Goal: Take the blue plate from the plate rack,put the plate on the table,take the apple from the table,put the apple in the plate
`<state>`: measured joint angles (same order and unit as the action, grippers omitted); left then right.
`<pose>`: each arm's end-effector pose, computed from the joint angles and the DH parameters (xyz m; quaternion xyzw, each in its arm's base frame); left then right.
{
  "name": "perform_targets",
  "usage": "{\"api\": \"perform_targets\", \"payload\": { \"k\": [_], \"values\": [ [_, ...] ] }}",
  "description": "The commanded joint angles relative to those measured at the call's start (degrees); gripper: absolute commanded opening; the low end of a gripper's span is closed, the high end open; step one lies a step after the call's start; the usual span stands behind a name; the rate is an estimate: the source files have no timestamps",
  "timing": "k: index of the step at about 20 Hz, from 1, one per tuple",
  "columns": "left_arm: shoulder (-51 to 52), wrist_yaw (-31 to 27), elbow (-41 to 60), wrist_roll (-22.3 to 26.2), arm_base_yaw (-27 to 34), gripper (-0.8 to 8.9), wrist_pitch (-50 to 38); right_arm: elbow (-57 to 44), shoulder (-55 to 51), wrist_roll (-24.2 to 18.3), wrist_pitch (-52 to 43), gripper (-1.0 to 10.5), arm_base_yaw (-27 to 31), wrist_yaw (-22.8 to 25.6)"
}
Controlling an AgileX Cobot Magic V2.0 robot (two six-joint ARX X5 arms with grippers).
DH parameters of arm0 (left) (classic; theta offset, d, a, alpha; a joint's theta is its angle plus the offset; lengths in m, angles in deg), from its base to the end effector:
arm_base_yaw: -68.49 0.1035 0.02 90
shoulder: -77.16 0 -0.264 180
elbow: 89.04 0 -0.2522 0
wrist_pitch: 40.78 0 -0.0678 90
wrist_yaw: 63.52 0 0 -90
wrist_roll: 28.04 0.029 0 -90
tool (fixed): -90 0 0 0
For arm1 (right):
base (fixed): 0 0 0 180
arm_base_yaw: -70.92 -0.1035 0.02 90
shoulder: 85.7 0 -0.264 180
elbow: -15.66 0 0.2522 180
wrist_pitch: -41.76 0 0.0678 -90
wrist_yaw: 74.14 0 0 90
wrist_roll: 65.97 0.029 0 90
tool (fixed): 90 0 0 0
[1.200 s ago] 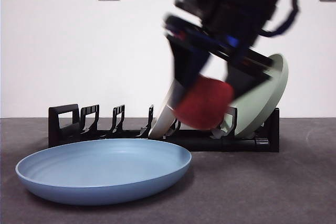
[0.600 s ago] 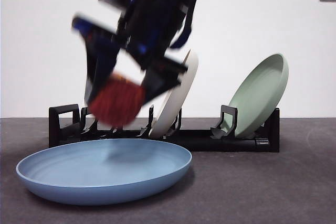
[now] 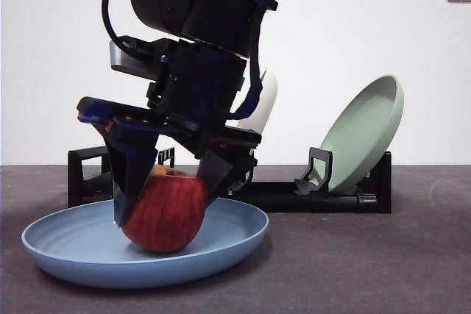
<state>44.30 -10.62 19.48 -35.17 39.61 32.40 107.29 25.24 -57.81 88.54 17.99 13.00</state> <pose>0.0699 -0.0186 0.3526 0.1022 0.2444 0.0838 0.9606 0.2349 0.3133 0.1782 -0.1775 0.5207 0.3560 0.7554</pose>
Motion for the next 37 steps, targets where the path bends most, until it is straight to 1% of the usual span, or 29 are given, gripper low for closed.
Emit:
{"api": "perform_targets", "payload": {
  "k": [1,3,5,11,15,18,21,22,23,24,26,27,28,30,31,34,37],
  "values": [
    [0.17,0.11,0.35,-0.42,0.11,4.67,0.35,-0.33,0.33,0.35,0.66,6.0,-0.13,0.22],
    [0.17,0.5,0.35,-0.42,0.09,4.67,1.03,-0.28,0.2,0.35,0.61,6.0,-0.13,0.2],
    [0.17,2.12,0.35,-0.42,0.09,4.67,1.49,-0.26,-0.48,0.35,0.72,6.0,0.0,0.2],
    [0.17,10.03,0.35,-0.37,0.0,4.66,1.57,-0.26,-6.27,0.35,1.84,6.0,0.0,0.22],
    [0.17,18.34,0.35,-0.26,0.0,4.67,0.07,-0.26,-12.41,-0.17,4.63,5.9,0.11,0.31],
    [0.17,25.11,0.35,0.07,0.0,4.67,-3.13,-0.26,-18.05,-0.63,7.61,5.8,0.35,0.79],
    [0.11,31.95,0.35,1.38,0.0,4.67,-6.67,-0.26,-23.17,-1.33,10.36,4.8,0.42,3.87],
    [-0.15,34.91,0.35,1.55,0.0,4.67,-8.17,-0.26,-25.22,-2.03,11.41,4.3,0.42,5.84],
    [-0.37,36.7,0.35,1.55,0.0,4.66,-9.2,-0.26,-26.69,-2.47,12.17,4.0,0.42,7.39],
    [-0.66,38.56,0.35,1.51,0.0,4.66,-10.38,-0.26,-28.41,-2.84,13.14,3.5,0.48,9.16],
    [-2.1,41.62,0.35,1.53,0.0,4.63,-13.25,-0.26,-33.31,-3.21,16.28,2.0,1.2,12.9],
    [-2.91,42.42,0.35,1.53,0.0,4.2,-14.14,-0.26,-35.08,-3.21,17.73,1.4,1.51,13.66],
    [-3.93,43.6,0.35,1.53,0.0,3.03,-14.91,-0.26,-37.29,-3.37,19.69,0.8,1.92,13.73],
    [-5.86,44.83,0.35,1.55,0.0,0.8,-15.65,-0.31,-40.7,-3.39,22.47,-0.1,3.08,13.73],
    [-6.88,44.98,0.35,1.55,-0.02,-0.12,-15.98,-0.42,-42.07,-3.37,23.06,-0.1,3.63,13.73],
    [-9.42,44.89,0.37,3.19,-0.04,-0.09,-18.21,-1.44,-46.51,-3.3,23.1,-0.1,4.61,13.73],
    [-9.51,44.85,0.37,3.34,-0.07,-0.09,-20.85,-3.89,-50.4,-3.32,21.62,-0.1,4.61,13.73]
  ]
}}
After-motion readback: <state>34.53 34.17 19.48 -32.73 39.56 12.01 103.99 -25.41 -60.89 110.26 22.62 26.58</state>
